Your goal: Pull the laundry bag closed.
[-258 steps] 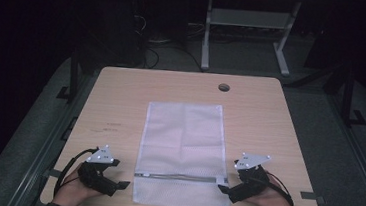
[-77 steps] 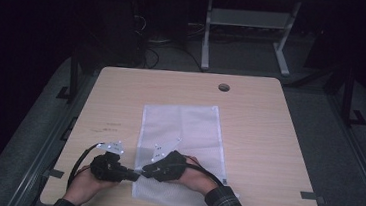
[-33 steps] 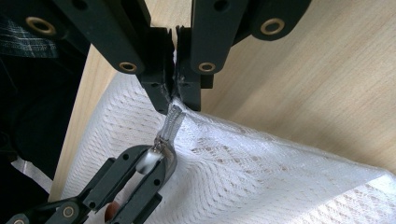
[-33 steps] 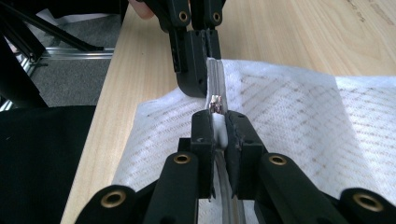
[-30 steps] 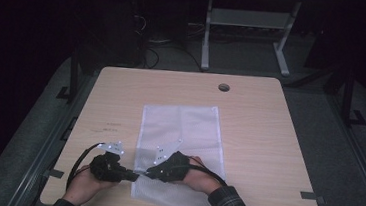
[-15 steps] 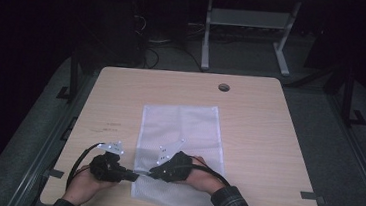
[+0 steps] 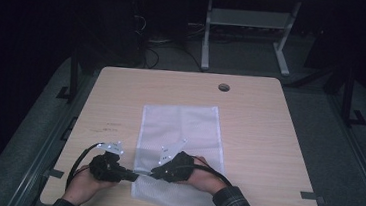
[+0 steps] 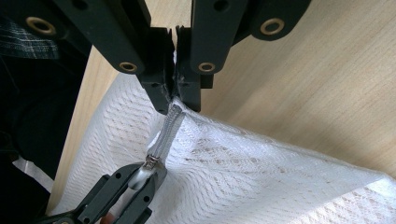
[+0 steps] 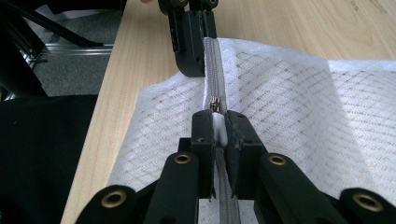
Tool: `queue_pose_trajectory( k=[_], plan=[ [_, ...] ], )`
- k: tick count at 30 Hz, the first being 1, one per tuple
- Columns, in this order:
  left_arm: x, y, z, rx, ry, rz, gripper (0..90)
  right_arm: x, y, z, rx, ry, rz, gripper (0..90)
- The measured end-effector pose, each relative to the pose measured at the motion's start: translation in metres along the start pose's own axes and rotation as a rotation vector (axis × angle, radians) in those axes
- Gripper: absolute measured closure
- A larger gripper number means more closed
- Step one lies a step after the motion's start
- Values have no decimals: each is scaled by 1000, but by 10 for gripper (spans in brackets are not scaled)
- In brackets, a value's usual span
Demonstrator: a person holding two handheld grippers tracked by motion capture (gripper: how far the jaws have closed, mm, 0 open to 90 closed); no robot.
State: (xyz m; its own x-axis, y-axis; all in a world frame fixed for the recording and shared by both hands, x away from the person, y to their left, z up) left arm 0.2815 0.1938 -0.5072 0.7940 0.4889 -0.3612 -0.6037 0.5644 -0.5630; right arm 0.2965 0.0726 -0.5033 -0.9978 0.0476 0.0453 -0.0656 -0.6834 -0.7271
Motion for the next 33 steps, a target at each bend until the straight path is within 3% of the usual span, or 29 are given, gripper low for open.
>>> queue_pose_trajectory(
  k=[33],
  plan=[
    [-1,0,1,4,0,0,867,1,8,7,12,-12,-8,867]
  ],
)
Point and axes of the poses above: each handheld gripper's, and its own axes: z roughly backward along the jaws, y roughly out of its underside, x roughly to its left, the point moved 9 cm from there along -z, roughly forward along the jaws, and after that the axes turned 2 degrees about x, right-handed, at the moved point
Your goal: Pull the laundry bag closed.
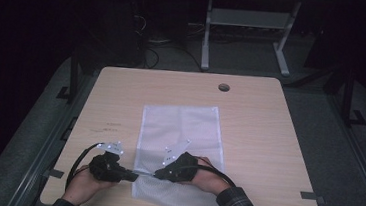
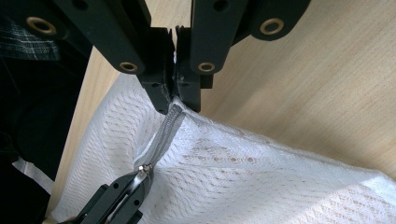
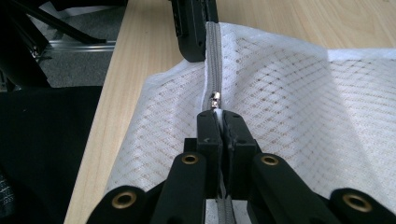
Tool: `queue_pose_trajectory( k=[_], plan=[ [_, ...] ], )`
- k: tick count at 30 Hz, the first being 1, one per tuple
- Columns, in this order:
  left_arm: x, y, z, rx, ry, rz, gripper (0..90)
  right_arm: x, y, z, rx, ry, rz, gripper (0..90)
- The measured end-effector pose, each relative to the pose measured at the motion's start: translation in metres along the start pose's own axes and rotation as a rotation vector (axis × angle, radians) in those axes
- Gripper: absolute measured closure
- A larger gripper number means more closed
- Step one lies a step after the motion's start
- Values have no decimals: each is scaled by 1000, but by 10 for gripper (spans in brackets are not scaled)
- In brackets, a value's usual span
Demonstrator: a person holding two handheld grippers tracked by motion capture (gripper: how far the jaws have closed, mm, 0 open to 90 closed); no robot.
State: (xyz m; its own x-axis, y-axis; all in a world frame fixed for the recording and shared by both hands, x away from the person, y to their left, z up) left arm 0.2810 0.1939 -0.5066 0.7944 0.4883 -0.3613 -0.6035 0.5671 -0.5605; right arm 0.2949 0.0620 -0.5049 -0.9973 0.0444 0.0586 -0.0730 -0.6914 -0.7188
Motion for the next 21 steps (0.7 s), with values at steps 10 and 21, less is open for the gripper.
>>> queue_pose_trajectory(
  k=[10,21],
  plan=[
    [1,0,1,-6,-2,4,868,-2,3,5,1,6,-3,867],
    [2,1,2,-2,-6,8,869,-2,7,10,8,14,-2,867]
  ],
)
Point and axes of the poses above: each handheld gripper's, and its own axes: z roughly backward along the jaws, y roughly out of its underside, x roughly to its left, the point moved 9 cm from there along -z, roughly forward along the jaws, and after that the axes turned 2 degrees about x, right-handed, at the moved point
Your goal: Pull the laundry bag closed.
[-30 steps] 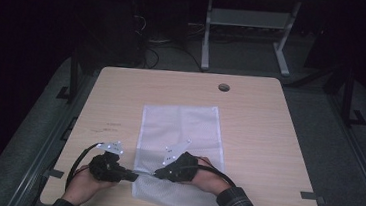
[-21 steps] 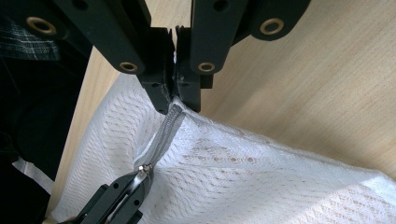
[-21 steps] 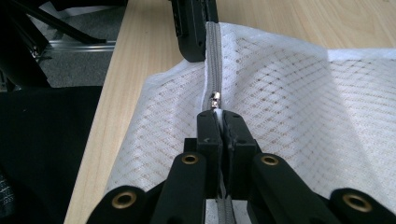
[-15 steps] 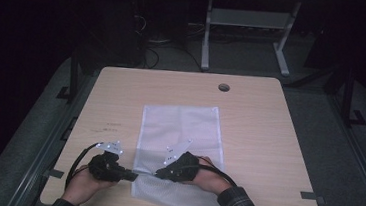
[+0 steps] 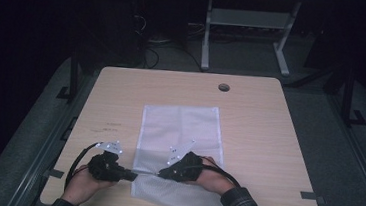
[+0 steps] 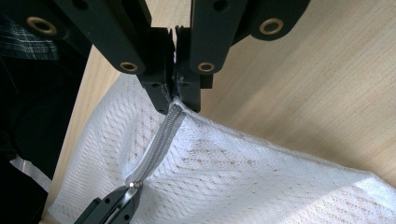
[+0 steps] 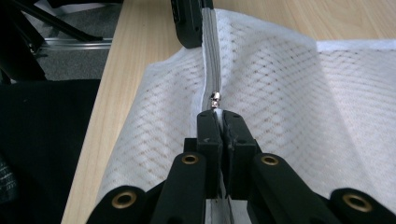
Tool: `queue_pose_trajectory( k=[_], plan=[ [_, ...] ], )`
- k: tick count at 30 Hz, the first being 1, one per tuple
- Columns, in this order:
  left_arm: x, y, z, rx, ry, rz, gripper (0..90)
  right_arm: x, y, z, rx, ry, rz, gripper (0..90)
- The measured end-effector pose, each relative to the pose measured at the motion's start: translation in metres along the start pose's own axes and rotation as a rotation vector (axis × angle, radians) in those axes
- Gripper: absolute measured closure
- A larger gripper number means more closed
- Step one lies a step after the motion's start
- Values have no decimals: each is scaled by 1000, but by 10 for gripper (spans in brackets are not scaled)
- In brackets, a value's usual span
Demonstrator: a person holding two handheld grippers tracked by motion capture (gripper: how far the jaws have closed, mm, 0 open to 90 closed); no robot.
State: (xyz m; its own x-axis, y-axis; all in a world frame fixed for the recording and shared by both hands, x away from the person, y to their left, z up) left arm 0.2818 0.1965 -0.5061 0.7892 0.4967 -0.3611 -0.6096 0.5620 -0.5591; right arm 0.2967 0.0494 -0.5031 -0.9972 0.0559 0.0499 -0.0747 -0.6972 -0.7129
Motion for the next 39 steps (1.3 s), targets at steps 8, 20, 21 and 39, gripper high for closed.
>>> queue_pose_trajectory(
  k=[8,20,21,39],
  plan=[
    [0,0,0,4,-1,0,869,0,5,6,5,7,-3,867],
    [0,1,1,5,-5,4,870,-2,15,16,13,19,-13,867],
    [0,1,1,6,-3,4,870,-2,15,16,13,20,-13,867],
    [1,2,2,7,-11,7,870,-2,25,28,16,30,-25,867]
  ],
)
Point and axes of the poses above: each handheld gripper's, and its own axes: z roughly backward along the jaws, y roughly out of its underside, x roughly to its left, the point moved 9 cm from there along -z, roughly forward along the jaws, and after that the axes turned 2 degrees about x, right-handed, at the moved point
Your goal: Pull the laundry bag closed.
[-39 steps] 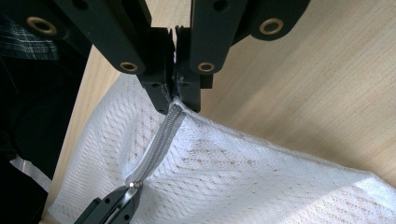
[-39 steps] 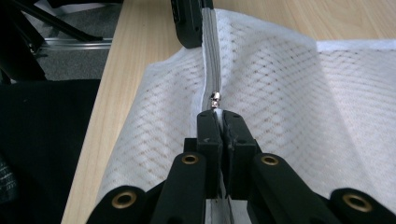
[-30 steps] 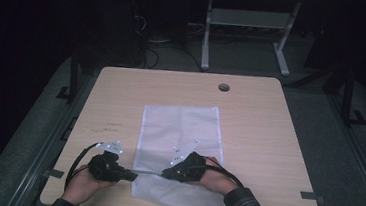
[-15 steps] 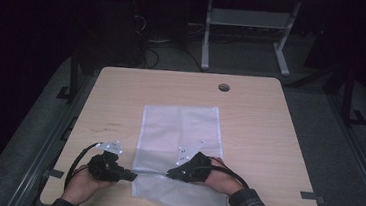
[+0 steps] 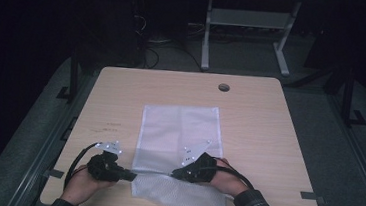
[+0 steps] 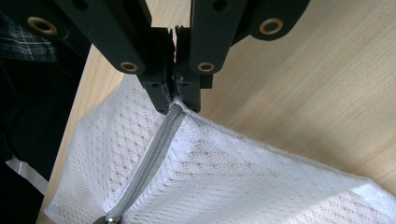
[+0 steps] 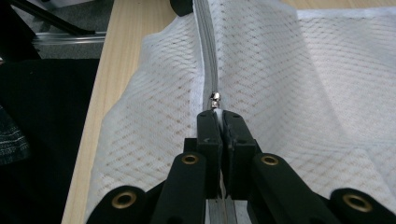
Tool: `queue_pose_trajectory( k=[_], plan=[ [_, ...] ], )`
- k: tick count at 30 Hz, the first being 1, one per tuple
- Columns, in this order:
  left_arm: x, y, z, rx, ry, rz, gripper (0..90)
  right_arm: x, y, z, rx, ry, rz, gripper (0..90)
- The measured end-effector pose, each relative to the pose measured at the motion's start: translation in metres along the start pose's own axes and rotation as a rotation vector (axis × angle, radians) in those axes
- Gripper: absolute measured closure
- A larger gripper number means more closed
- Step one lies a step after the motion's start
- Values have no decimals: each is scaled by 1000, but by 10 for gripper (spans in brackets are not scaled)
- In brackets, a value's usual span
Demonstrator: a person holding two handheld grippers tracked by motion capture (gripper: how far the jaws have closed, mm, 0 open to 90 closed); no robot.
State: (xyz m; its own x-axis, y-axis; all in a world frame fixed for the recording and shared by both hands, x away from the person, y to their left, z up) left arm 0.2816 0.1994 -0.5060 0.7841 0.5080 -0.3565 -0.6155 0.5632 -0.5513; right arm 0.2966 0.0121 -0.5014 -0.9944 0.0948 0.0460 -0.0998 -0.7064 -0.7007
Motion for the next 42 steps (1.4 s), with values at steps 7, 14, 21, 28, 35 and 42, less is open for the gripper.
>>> queue_pose_trajectory(
  k=[7,14,21,28,35,42],
  plan=[
    [1,0,1,-1,-5,1,870,-1,6,6,0,5,-6,866],
    [2,1,3,-8,-11,11,870,-4,14,15,3,18,-22,867],
    [2,1,3,-6,-12,7,870,-5,20,22,2,24,-34,867],
    [1,0,3,-5,-11,1,870,-5,23,26,-1,28,-36,866],
    [2,0,4,-10,-12,9,870,-6,28,30,0,33,-44,867],
    [1,0,3,-8,-9,3,870,-6,31,34,1,37,-47,866]
  ],
)
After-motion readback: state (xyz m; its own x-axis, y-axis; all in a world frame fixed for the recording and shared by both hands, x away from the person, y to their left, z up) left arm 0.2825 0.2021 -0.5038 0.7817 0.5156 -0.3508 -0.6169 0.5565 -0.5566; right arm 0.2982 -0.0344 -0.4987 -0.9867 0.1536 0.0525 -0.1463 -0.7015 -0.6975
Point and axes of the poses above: each handheld gripper's, and its own axes: z roughly backward along the jaws, y roughly out of its underside, x roughly to its left, the point moved 9 cm from there along -z, roughly forward along the jaws, and after that the axes turned 2 degrees about x, right-handed, at the moved point
